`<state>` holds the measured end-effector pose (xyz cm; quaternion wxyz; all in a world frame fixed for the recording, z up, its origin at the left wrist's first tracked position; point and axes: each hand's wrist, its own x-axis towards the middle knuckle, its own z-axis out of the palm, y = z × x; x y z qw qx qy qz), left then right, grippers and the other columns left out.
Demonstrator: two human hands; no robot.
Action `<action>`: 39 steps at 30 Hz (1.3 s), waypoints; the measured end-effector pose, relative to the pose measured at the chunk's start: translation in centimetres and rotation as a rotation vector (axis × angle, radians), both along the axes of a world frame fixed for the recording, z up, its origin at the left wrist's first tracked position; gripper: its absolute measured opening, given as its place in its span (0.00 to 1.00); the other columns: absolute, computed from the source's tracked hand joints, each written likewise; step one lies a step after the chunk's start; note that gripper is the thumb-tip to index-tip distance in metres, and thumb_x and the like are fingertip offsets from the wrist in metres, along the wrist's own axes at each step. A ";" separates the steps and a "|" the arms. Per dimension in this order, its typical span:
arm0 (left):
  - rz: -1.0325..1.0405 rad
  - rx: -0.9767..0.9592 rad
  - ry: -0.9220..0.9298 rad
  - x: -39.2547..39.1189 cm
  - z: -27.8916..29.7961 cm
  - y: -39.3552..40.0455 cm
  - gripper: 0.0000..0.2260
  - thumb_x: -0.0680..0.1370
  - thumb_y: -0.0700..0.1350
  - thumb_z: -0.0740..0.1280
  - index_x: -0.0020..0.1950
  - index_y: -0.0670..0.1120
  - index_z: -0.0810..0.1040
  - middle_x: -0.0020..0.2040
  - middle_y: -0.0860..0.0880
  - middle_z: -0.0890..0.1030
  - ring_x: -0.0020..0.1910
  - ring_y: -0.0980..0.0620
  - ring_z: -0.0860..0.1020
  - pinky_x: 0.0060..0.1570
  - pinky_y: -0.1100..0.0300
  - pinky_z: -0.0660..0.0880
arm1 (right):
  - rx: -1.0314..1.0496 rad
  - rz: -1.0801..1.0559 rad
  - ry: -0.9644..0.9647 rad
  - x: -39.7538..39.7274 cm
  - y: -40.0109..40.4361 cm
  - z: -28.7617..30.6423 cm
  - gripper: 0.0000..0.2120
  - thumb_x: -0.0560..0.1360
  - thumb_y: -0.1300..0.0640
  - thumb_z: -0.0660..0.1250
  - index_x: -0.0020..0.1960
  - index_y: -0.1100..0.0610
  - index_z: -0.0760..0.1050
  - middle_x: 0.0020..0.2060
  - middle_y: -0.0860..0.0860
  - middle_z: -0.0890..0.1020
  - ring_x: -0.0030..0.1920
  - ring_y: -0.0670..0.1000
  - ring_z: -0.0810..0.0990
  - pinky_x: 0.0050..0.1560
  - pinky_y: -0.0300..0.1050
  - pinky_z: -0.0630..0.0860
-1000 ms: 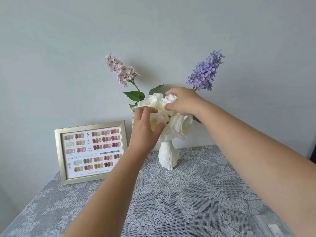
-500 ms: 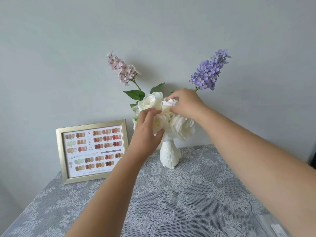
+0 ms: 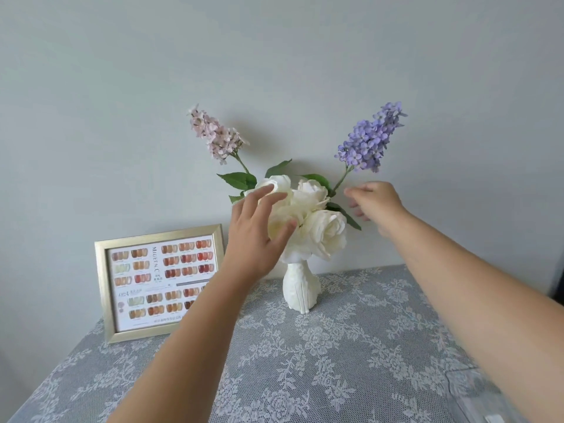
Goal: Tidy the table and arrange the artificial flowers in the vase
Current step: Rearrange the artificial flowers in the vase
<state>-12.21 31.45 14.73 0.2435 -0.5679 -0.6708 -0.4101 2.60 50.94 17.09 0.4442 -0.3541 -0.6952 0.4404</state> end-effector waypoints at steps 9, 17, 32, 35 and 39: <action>0.102 -0.355 0.033 -1.4 2.3 3.1 0.21 0.77 0.68 0.51 0.71 0.70 0.62 0.79 0.58 0.55 0.78 0.45 0.45 0.73 0.37 0.43 | 0.090 0.095 0.085 -3.9 2.0 3.7 0.05 0.73 0.58 0.71 0.42 0.50 0.76 0.39 0.51 0.82 0.31 0.48 0.79 0.33 0.40 0.76; -0.060 -0.343 0.097 -1.1 2.5 3.6 0.25 0.74 0.68 0.55 0.64 0.58 0.75 0.69 0.53 0.71 0.73 0.47 0.61 0.73 0.48 0.53 | 0.278 0.088 0.013 -5.6 2.0 7.3 0.07 0.73 0.56 0.72 0.45 0.60 0.80 0.35 0.52 0.83 0.30 0.48 0.83 0.37 0.40 0.82; 0.100 -0.375 -0.064 -0.7 3.6 5.2 0.27 0.76 0.66 0.60 0.70 0.54 0.70 0.61 0.48 0.67 0.61 0.42 0.64 0.62 0.52 0.58 | 0.335 0.328 -0.254 -7.9 0.3 10.6 0.11 0.73 0.56 0.72 0.51 0.63 0.79 0.43 0.60 0.84 0.37 0.52 0.85 0.41 0.44 0.83; 0.067 -0.383 -0.073 -0.5 3.1 5.1 0.29 0.72 0.69 0.58 0.69 0.59 0.70 0.65 0.51 0.66 0.63 0.42 0.62 0.65 0.49 0.59 | 0.353 0.316 -0.234 -7.6 0.1 11.0 0.11 0.73 0.57 0.72 0.53 0.61 0.78 0.42 0.57 0.84 0.35 0.51 0.84 0.38 0.42 0.82; 0.060 -0.393 -0.072 -0.7 3.1 4.9 0.27 0.73 0.69 0.60 0.69 0.60 0.70 0.68 0.53 0.67 0.68 0.40 0.61 0.69 0.47 0.58 | 0.328 0.208 -0.032 -7.7 -0.2 12.0 0.05 0.73 0.58 0.72 0.44 0.59 0.78 0.36 0.53 0.82 0.29 0.48 0.81 0.30 0.37 0.80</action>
